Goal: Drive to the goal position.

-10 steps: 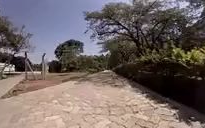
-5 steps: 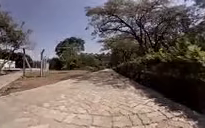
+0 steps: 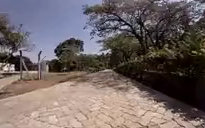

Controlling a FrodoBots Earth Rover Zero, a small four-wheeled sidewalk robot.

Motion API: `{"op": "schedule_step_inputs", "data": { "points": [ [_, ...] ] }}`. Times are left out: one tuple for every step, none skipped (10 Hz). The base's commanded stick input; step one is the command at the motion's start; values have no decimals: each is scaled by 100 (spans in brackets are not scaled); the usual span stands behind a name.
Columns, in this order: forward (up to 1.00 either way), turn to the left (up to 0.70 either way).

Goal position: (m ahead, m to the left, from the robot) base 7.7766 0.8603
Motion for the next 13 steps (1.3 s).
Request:
{"op": "schedule_step_inputs", "data": {
  "points": [
    [70, 0],
    [70, 0],
    [70, 0],
    [70, 0],
    [70, 0],
    [70, 0],
    [70, 0],
    [70, 0],
    [70, 0],
    [70, 0],
    [70, 0],
    [70, 0],
    [70, 0]
  ]
}}
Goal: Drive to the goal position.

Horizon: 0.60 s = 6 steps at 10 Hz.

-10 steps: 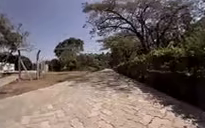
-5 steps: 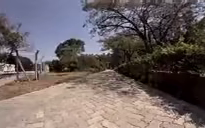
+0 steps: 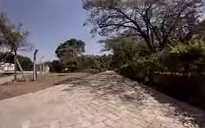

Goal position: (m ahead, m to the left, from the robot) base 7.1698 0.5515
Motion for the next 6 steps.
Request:
{"op": "schedule_step_inputs", "data": {
  "points": [
    [70, 0],
    [70, 0],
    [70, 0],
    [70, 0],
    [70, 0],
    [70, 0]
  ]
}}
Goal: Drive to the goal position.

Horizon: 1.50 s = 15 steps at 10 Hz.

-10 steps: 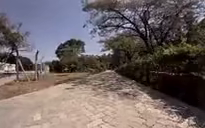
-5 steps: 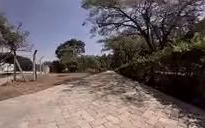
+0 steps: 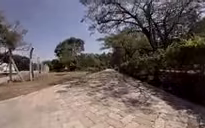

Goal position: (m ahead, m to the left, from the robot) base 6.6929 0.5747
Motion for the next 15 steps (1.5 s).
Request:
{"op": "schedule_step_inputs", "data": {
  "points": [
    [70, 0],
    [70, 0],
    [70, 0],
    [70, 0],
    [70, 0],
    [70, 0],
    [70, 0],
    [70, 0],
    [70, 0],
    [70, 0],
    [70, 0],
    [70, 0],
    [70, 0],
    [70, 0],
    [70, 0]
  ]
}}
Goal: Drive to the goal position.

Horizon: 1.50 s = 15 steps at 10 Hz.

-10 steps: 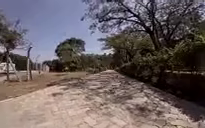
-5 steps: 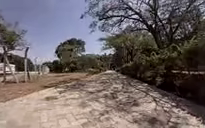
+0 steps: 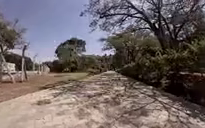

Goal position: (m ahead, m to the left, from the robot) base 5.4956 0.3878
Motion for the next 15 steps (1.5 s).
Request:
{"op": "schedule_step_inputs", "data": {
  "points": [
    [70, 0],
    [70, 0],
    [70, 0],
    [70, 0],
    [70, 0],
    [70, 0],
    [70, 0],
    [70, 0],
    [70, 0],
    [70, 0],
    [70, 0],
    [70, 0],
    [70, 0],
    [70, -2],
    [70, -4]
  ]
}}
